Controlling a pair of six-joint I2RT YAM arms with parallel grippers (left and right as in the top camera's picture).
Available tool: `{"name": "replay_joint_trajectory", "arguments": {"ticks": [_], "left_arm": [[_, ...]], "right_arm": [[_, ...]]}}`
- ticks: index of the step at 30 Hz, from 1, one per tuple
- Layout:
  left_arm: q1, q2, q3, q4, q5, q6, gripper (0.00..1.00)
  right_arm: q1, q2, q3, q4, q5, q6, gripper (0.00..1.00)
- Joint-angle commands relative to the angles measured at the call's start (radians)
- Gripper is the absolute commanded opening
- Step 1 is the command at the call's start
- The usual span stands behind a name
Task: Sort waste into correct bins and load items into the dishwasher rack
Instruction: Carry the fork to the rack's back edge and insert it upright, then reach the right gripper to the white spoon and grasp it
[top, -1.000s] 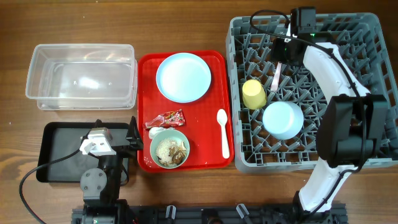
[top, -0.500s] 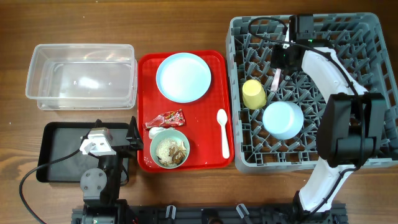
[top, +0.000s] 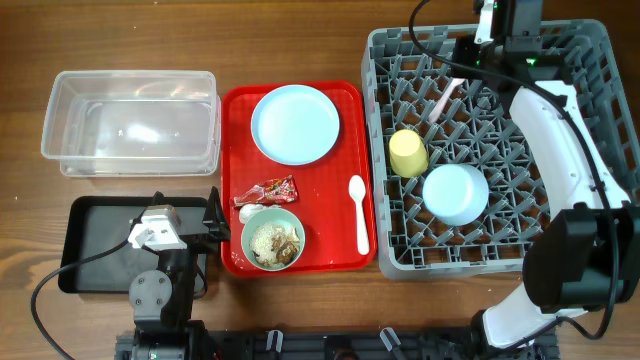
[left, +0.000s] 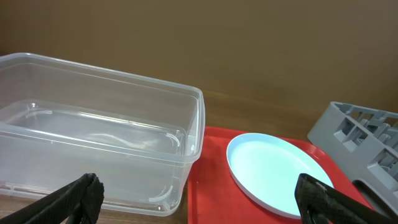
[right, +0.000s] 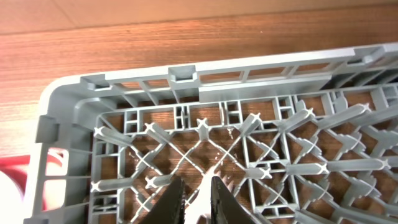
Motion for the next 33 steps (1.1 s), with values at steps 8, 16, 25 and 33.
{"name": "replay_joint_trajectory", "arguments": {"ticks": [8,16,25,33], "left_arm": [[-0.003,0.003,-0.001,-0.007,0.009,0.019,1.0],[-0.003,0.003,-0.001,-0.008,0.009,0.019,1.0],[-0.003,0.003,-0.001,-0.008,0.009,0.019,1.0],[-0.003,0.003,-0.001,-0.008,0.009,0.019,1.0]], "right_arm": [[0.012,0.005,0.006,-0.089,-0.041,-0.073,0.23],[0.019,0.005,0.006,-0.186,-0.358,-0.042,0.37],[0.324,0.005,0.006,-0.479,-0.362,0.023,0.34],[0.703,0.005,-0.122,-0.626,-0.042,0.364,0.44]]}}
